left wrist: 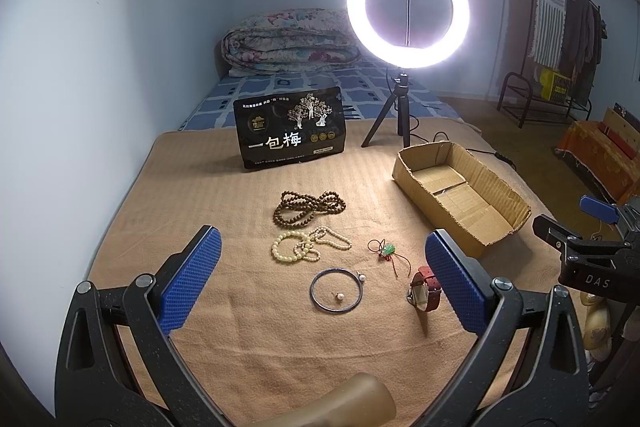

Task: Organize jewelry

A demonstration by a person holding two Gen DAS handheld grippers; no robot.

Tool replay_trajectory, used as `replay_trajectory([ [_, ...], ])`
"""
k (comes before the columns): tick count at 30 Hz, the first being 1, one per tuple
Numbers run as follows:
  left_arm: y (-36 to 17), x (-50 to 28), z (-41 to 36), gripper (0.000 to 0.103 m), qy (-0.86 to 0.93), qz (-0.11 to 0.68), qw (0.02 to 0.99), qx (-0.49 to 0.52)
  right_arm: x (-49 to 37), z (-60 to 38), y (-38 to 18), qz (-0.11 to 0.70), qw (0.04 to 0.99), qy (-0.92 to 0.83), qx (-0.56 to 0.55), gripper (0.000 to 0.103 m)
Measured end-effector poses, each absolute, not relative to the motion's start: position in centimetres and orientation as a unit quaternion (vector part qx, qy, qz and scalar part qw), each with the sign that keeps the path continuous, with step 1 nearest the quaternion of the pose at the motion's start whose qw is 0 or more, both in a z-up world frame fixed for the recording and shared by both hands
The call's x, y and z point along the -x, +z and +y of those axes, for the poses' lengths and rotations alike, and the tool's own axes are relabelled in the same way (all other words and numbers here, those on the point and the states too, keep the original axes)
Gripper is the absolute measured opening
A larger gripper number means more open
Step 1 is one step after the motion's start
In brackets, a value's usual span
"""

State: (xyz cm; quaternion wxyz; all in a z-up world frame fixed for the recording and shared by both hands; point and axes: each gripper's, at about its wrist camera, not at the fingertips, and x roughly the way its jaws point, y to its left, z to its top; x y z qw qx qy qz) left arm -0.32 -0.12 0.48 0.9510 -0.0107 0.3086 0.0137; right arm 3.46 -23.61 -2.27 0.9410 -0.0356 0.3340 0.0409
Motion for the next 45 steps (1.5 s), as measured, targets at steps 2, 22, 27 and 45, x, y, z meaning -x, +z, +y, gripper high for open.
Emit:
replay_trajectory([
  [2,0.57,0.31,-0.16,0.103,0.013,0.309,0.951,0.011,-3.44,-23.64,-2.29,0.334,0.941,0.041,0.035,0.102],
  [22,0.44,0.26,0.24,0.103,0.014,0.308,0.951,0.012,-3.32,-23.42,-2.44,0.336,0.94,0.045,0.032,0.102],
  [27,0.47,0.24,0.16,0.103,0.014,0.308,0.951,0.011,-3.3,-23.44,-2.48,0.336,0.94,0.045,0.032,0.102],
  [45,0.36,0.06,0.24,0.103,0.015,0.31,0.951,0.011,-3.33,-23.41,-2.64,0.341,0.938,0.051,0.032,0.102],
])
